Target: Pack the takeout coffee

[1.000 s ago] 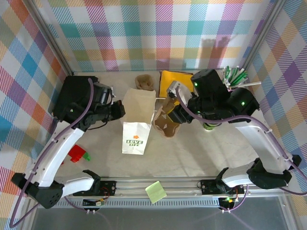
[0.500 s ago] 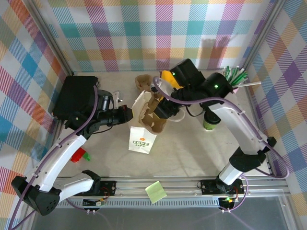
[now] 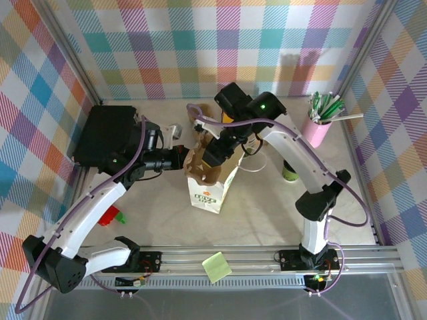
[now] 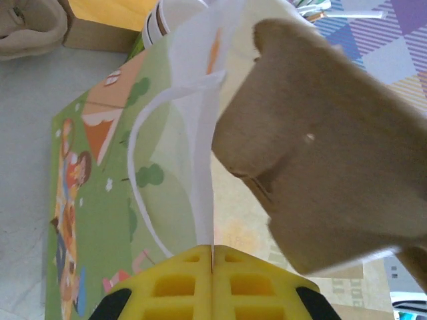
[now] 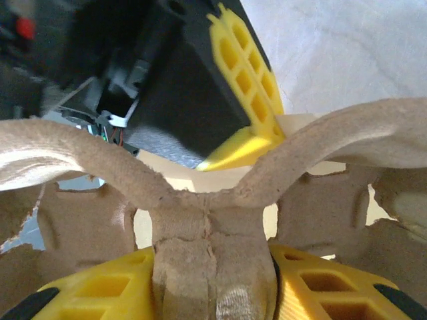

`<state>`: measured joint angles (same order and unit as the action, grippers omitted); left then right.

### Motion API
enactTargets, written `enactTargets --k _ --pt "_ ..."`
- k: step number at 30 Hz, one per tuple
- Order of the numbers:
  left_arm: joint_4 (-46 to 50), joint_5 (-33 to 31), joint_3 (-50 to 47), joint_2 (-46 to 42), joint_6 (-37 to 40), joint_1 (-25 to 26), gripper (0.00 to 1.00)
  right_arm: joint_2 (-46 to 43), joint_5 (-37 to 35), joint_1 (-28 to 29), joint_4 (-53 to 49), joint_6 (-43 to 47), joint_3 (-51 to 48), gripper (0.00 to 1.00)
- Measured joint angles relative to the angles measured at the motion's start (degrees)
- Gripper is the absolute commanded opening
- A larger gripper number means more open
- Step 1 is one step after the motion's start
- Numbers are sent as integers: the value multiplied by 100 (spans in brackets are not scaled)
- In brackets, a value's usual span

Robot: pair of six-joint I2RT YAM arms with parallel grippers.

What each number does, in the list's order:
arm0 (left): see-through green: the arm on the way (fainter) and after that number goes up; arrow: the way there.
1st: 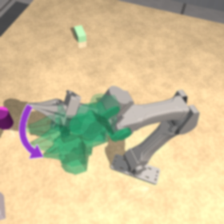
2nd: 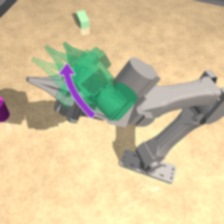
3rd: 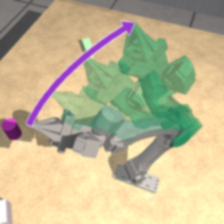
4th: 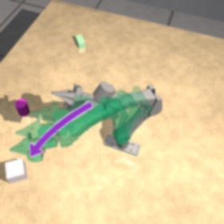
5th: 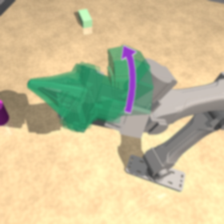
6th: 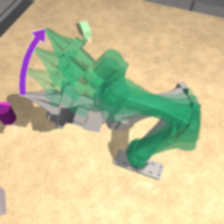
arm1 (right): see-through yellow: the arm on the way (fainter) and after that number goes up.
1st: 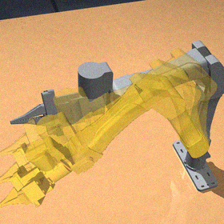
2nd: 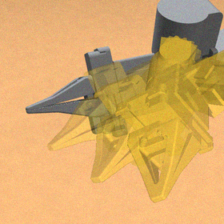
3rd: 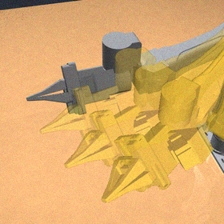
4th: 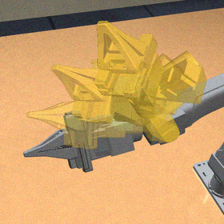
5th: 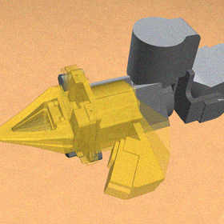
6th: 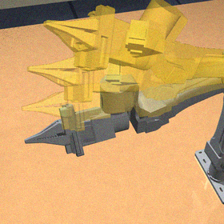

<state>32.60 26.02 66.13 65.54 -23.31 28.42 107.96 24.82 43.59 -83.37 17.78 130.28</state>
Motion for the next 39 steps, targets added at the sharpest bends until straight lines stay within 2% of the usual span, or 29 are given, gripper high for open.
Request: enactTargets --k 5,18,25,39 --pt "4 122 0 74 214 0 0 20 118 -254 -17 98 -299 42" --pt "103 1102 4 352 1058 0 0 -358 487 -688 385 284 -1456 42" --pt "413 1279 103 356 1379 0 0 -586 721 -802 498 341 -1589 43" --pt "529 1285 131 356 1526 0 0 -691 109 -789 1058 323 -2315 42"
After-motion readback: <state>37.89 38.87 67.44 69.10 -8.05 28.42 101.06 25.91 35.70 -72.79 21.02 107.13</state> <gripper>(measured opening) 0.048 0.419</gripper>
